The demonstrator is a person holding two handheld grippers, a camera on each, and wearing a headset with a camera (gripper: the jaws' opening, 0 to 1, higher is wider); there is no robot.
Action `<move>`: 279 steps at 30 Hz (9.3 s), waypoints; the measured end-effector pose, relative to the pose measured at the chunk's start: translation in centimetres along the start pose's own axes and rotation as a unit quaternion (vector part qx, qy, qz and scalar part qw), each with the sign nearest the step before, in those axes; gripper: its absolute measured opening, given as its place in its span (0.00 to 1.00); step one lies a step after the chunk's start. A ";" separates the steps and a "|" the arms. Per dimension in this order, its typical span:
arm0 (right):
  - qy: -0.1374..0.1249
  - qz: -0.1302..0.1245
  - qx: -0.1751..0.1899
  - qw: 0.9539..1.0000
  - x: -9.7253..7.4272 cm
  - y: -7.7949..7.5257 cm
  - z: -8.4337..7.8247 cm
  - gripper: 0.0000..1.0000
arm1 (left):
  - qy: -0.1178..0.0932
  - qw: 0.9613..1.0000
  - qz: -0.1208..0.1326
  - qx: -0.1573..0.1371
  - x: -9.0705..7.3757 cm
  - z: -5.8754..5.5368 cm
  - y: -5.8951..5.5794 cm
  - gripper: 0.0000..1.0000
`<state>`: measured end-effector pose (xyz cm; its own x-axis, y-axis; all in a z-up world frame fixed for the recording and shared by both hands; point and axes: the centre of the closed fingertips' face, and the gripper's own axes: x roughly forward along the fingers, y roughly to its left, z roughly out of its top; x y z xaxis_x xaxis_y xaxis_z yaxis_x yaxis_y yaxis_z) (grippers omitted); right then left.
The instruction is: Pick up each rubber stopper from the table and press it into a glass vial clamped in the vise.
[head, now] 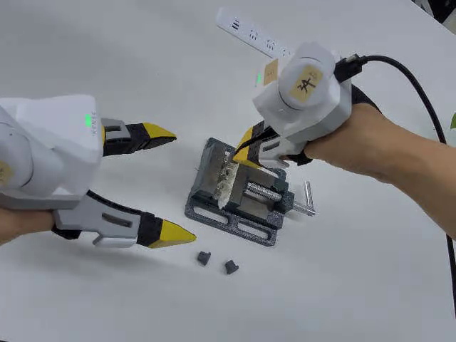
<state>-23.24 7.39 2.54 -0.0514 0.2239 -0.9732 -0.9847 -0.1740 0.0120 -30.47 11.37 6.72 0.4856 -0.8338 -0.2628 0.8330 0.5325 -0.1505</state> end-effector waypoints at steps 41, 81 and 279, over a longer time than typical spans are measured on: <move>0.033 -0.004 -0.013 0.999 0.4 0.0 0.3 0.00 | 0.028 0.999 -0.017 0.013 -0.4 -0.7 -1.4 0.92; -0.060 -0.029 0.050 0.997 -1.4 -0.3 0.4 0.07 | 0.057 0.998 -0.009 0.027 -1.7 -0.3 -2.5 0.90; -0.310 0.002 0.071 0.948 -9.7 13.5 0.6 0.06 | 0.074 0.989 -0.103 0.080 3.8 5.2 -9.5 0.04</move>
<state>-36.17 3.48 12.32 -0.0995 0.7520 -0.6517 -0.9946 -0.0547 0.0887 -35.12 2.36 12.13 0.2670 -0.8856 -0.3800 0.9472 0.3138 -0.0659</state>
